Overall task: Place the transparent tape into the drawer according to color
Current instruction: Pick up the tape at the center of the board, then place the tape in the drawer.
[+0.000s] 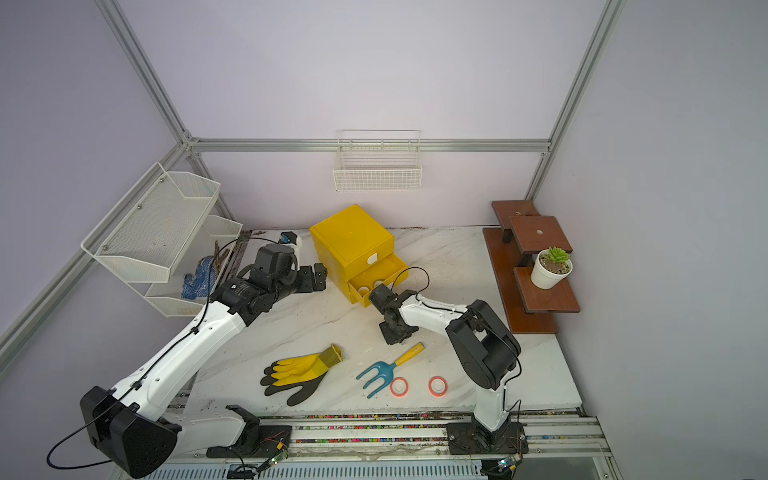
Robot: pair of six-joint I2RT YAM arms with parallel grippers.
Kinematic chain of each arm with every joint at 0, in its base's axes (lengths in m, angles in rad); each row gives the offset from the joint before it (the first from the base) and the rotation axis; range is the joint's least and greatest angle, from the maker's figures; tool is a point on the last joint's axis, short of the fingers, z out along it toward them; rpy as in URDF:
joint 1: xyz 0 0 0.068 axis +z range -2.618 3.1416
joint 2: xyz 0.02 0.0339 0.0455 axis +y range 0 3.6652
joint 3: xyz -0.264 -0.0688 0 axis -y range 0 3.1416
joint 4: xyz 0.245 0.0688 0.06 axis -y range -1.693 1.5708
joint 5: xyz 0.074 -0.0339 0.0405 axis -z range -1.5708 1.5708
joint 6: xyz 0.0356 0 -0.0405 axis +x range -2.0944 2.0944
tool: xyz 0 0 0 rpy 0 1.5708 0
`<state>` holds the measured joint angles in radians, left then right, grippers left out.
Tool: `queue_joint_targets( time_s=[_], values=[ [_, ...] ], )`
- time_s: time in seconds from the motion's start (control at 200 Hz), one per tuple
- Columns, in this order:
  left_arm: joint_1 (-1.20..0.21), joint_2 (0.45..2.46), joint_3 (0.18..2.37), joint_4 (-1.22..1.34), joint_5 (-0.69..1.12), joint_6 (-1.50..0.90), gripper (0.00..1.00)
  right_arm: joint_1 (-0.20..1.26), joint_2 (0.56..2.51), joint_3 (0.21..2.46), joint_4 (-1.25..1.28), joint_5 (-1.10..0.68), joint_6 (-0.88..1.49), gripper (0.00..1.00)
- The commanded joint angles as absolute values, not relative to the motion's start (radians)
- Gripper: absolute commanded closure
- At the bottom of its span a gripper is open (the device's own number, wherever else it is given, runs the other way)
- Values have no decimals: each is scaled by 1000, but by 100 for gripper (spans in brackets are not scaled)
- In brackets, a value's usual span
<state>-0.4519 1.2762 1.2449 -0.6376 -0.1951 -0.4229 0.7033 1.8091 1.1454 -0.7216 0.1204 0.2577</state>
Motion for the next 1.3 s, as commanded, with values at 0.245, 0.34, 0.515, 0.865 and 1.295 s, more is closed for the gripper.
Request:
queue_joint_targets(
  time_s=[0.245, 0.34, 0.515, 0.865, 1.295],
  values=[
    [-453, 1249, 1226, -612, -209, -407, 0, 703, 1403, 1188, -534, 36, 297, 100],
    [-453, 1249, 1224, -612, -203, -407, 0, 701, 1375, 1189, -370, 57, 307, 100],
    [-453, 1251, 1220, -607, -203, -405, 0, 693, 1467, 1226, -174, 104, 293, 100],
    [-453, 1256, 1218, -606, -202, -408, 0, 646, 1661, 1290, -114, 214, 383, 100],
    [-454, 1264, 1219, -606, -199, -407, 0, 632, 1749, 1334, -116, 264, 488, 100]
  ],
)
